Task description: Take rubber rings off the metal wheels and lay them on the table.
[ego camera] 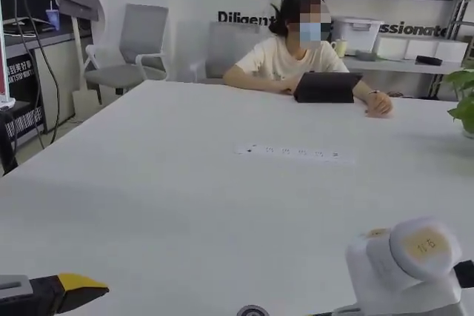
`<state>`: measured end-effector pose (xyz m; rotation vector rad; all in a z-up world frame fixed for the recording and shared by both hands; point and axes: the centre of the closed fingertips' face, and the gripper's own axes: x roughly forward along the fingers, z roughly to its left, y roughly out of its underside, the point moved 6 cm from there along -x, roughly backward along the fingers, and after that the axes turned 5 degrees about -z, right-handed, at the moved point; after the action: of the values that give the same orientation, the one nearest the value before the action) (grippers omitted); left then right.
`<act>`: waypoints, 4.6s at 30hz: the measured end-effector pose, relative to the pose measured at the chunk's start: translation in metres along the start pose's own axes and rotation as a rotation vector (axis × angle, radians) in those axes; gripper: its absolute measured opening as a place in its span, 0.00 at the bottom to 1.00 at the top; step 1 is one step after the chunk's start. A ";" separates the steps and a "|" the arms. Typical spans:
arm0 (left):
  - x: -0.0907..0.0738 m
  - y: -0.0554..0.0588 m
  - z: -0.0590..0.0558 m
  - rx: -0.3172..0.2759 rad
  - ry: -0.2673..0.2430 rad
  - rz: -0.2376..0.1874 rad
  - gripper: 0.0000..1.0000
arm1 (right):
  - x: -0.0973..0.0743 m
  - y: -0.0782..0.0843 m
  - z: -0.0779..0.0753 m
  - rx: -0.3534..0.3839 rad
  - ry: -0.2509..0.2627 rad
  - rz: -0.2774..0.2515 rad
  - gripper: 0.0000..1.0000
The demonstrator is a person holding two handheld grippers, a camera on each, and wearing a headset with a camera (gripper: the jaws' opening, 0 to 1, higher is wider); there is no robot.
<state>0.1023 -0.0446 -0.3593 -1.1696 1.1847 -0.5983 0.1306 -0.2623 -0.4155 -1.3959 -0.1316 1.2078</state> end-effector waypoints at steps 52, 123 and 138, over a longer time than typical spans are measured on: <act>0.081 -0.114 0.019 0.334 0.206 -0.108 0.70 | -0.033 -0.038 -0.026 -0.035 0.092 -0.202 0.09; 0.155 0.009 0.027 0.206 0.219 0.053 0.10 | 0.027 0.003 -0.023 -0.293 -0.117 0.018 0.25; 0.157 0.009 0.030 0.184 0.207 0.047 0.07 | 0.028 0.002 -0.023 -0.308 -0.110 0.015 0.24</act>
<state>0.1794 -0.1650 -0.4302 -0.9384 1.2984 -0.7898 0.1582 -0.2586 -0.4390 -1.5967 -0.3987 1.3174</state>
